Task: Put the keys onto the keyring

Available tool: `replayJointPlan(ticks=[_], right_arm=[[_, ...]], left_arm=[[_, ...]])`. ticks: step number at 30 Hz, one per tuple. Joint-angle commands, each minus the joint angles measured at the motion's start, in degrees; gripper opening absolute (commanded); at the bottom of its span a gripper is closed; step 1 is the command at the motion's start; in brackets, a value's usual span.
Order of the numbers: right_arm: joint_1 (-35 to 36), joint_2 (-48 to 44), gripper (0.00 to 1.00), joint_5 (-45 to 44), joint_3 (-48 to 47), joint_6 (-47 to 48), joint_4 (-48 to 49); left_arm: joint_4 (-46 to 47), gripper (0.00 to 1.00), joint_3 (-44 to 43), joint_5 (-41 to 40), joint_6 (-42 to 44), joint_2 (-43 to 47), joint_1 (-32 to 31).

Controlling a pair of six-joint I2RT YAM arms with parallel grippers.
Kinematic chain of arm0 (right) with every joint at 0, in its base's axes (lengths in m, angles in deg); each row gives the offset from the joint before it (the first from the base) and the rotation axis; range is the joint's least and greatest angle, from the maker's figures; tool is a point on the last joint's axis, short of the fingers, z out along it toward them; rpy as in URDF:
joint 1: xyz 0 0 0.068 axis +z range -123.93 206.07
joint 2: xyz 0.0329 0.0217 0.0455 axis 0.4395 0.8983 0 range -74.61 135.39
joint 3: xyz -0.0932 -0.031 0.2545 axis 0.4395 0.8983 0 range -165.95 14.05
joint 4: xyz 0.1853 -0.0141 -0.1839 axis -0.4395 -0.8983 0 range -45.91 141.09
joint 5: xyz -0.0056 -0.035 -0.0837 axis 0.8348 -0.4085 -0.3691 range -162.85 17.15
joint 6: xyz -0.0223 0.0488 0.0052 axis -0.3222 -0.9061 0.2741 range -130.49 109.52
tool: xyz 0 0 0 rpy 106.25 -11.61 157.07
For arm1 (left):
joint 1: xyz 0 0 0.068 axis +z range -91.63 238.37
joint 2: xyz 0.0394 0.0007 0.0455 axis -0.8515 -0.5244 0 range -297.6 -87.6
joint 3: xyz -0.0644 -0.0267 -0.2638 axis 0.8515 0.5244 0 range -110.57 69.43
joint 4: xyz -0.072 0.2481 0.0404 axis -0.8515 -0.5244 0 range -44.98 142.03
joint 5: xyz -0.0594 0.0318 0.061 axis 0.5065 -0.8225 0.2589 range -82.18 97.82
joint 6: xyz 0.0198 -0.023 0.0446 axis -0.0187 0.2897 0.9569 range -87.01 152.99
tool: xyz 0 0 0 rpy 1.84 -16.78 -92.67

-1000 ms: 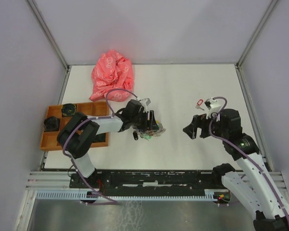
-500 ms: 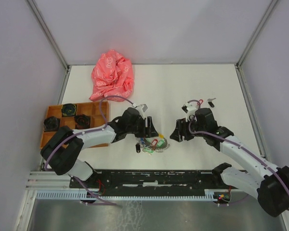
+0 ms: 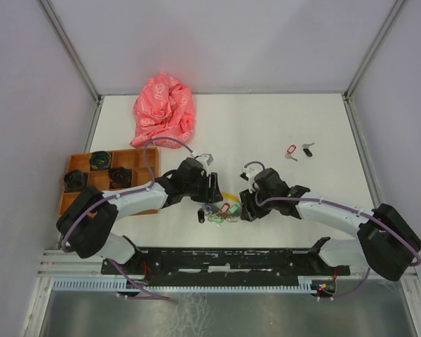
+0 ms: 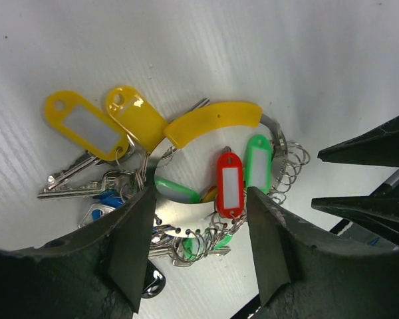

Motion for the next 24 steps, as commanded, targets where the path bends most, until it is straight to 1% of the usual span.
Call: replayJointPlan(ticks=[1, 6, 9, 15, 19, 24], right_arm=[[2.74, 3.56, 0.53, -5.43, -2.52, -0.32, 2.41], [4.23, 7.5, 0.43, -9.78, -4.74, 0.24, 3.31], [4.23, 9.02, 0.4, -11.72, -6.25, 1.55, 3.74], [4.13, 12.79, 0.32, -14.78, -9.99, 3.92, 3.74], [4.14, 13.95, 0.33, -16.02, -12.32, 5.31, 3.46], [4.08, 9.66, 0.39, -18.54, -11.79, 7.1, 1.1]], left_arm=[[-1.25, 0.64, -1.45, -1.92, 4.43, -1.75, 0.03], [-2.09, 0.59, -0.8, -0.87, 4.78, -3.16, 0.07], [-1.96, 0.57, 0.8, 0.15, 3.84, -2.56, -0.11], [0.08, 0.54, 3.33, 2.02, 0.57, -1.31, -3.3], [1.07, 0.54, 4.29, 2.23, -1.14, 0.14, -5.04], [-4.84, 0.58, 2.28, -4.66, 0.51, 5.79, -5.04]])
